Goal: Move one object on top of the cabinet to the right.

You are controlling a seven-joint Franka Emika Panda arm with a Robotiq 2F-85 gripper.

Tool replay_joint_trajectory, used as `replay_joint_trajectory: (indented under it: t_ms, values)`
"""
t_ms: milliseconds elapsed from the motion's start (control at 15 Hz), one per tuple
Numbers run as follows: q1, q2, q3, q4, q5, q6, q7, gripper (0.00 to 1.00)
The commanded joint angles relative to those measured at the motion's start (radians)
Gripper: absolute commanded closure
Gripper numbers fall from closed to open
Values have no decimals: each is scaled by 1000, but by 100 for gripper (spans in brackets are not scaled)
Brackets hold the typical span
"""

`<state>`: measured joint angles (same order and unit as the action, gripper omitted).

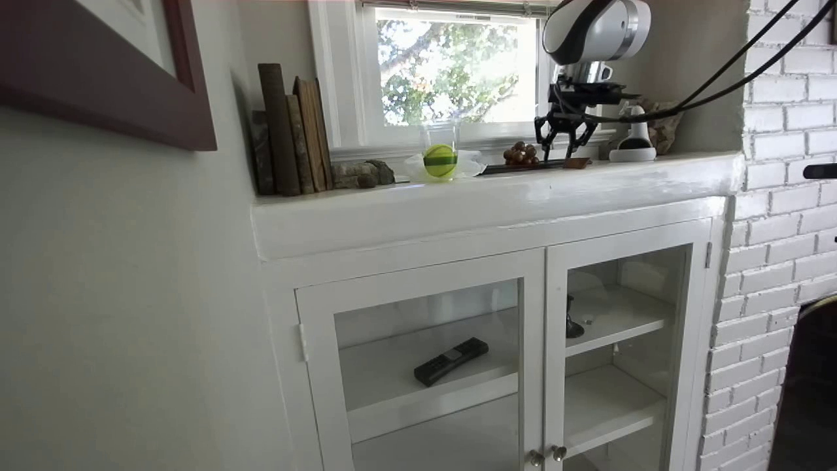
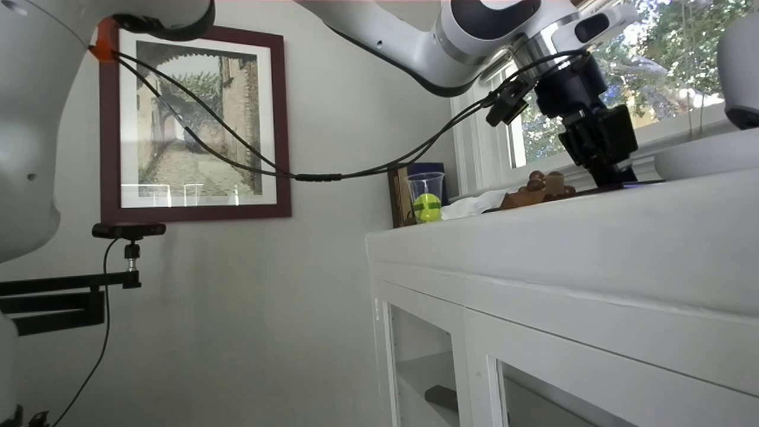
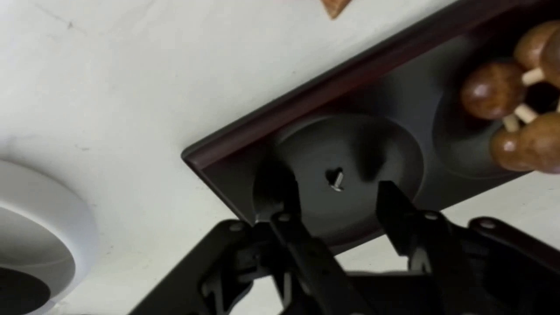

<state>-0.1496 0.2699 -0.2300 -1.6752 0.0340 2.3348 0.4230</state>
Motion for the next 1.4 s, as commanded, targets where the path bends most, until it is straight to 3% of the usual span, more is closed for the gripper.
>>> replay_joint_trajectory:
  t_ms: [0,133,200,667,1333]
  values:
    - [12,-41,-14,-20,-72,-25,26,16]
    - [18,-64,-16,-14,-104,-59,44,2]
    - [21,-77,-16,-12,-121,-77,53,1]
    - [42,-189,48,32,-88,-319,37,0]
    - [74,-227,135,106,20,-548,-2,0]
